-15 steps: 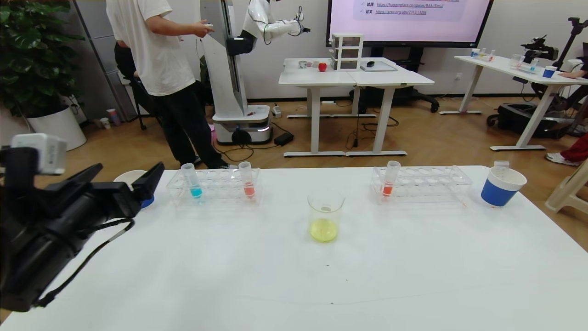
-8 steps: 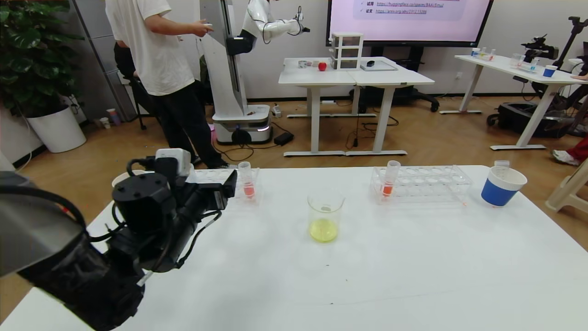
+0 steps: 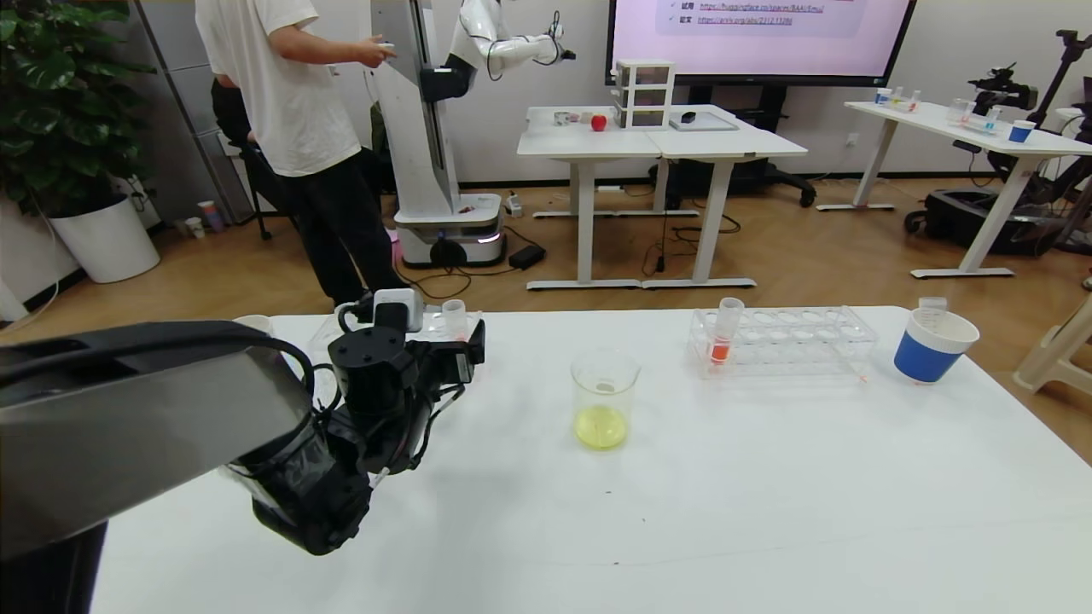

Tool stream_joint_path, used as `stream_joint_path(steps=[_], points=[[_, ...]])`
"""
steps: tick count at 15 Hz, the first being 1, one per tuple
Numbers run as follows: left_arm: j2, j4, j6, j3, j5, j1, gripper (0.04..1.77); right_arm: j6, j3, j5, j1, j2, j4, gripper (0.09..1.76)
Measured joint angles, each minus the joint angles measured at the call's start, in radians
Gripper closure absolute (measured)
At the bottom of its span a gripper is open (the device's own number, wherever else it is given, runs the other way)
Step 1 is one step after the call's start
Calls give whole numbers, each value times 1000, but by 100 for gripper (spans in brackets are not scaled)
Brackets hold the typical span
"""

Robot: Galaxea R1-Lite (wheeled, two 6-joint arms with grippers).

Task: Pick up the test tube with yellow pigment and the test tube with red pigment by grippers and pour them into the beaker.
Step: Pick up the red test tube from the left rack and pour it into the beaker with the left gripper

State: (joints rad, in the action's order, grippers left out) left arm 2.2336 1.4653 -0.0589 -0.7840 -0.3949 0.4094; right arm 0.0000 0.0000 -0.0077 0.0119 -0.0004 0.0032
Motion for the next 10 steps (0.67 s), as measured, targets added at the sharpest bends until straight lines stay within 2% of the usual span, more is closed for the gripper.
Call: stream_joint_path(steps=[6, 10], points=[[116, -140, 6, -271, 10, -41, 6, 0, 0, 0, 0, 0, 0, 11], [163, -146, 7, -331, 13, -46, 6, 0, 0, 0, 0, 0, 0, 11]])
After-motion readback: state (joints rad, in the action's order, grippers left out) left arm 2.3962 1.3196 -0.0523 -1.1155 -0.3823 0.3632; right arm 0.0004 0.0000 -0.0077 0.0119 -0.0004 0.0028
